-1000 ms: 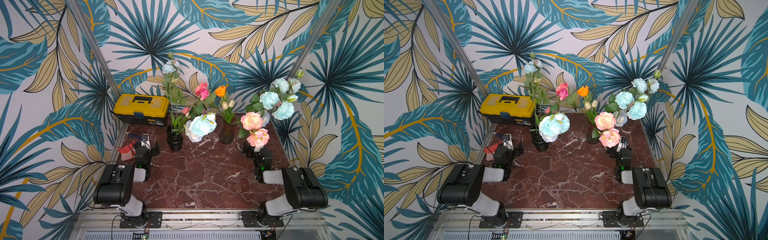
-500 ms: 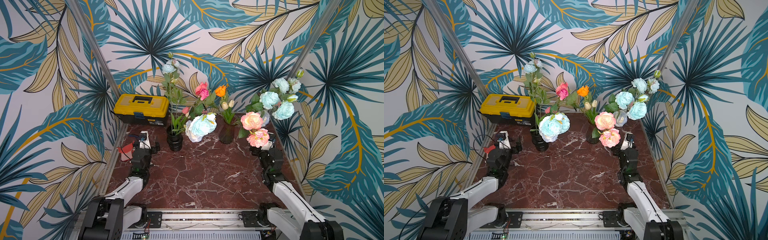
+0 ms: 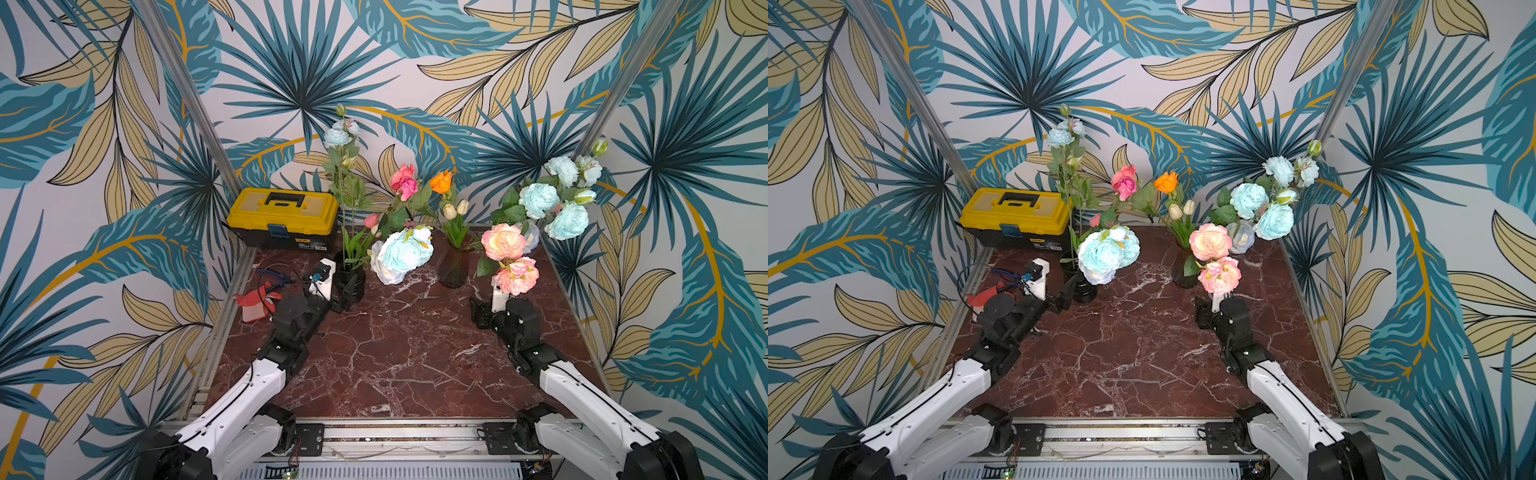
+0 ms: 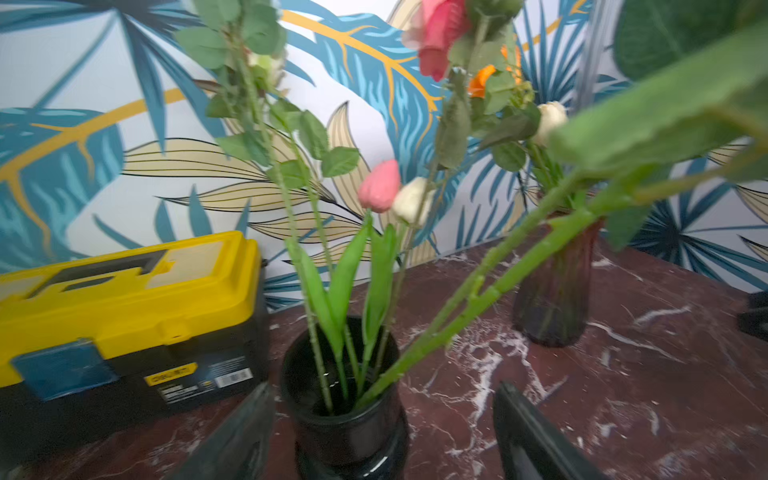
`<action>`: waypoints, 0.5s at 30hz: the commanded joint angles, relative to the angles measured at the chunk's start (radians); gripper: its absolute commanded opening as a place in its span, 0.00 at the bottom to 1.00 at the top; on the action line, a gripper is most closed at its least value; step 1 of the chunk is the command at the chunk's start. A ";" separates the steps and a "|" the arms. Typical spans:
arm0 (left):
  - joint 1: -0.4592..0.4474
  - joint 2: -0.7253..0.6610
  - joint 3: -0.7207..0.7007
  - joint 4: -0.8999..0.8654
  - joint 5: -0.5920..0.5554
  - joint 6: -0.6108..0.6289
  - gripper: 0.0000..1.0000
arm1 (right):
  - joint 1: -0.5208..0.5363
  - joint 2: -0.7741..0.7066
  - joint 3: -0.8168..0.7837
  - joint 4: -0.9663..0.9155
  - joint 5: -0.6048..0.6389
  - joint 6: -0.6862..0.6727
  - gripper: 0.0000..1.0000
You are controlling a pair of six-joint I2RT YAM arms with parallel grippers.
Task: Pick out blue flowers from the vase
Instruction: Pick up the flower from the vase.
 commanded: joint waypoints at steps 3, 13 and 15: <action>-0.052 0.073 0.056 -0.067 0.030 0.033 0.82 | 0.017 0.062 0.025 0.111 -0.036 0.081 0.65; -0.058 0.169 0.163 -0.068 -0.042 0.098 0.72 | 0.020 0.146 0.035 0.177 -0.058 0.099 0.63; -0.059 0.171 0.162 -0.067 -0.064 0.104 0.70 | 0.020 0.161 0.034 0.186 -0.066 0.103 0.62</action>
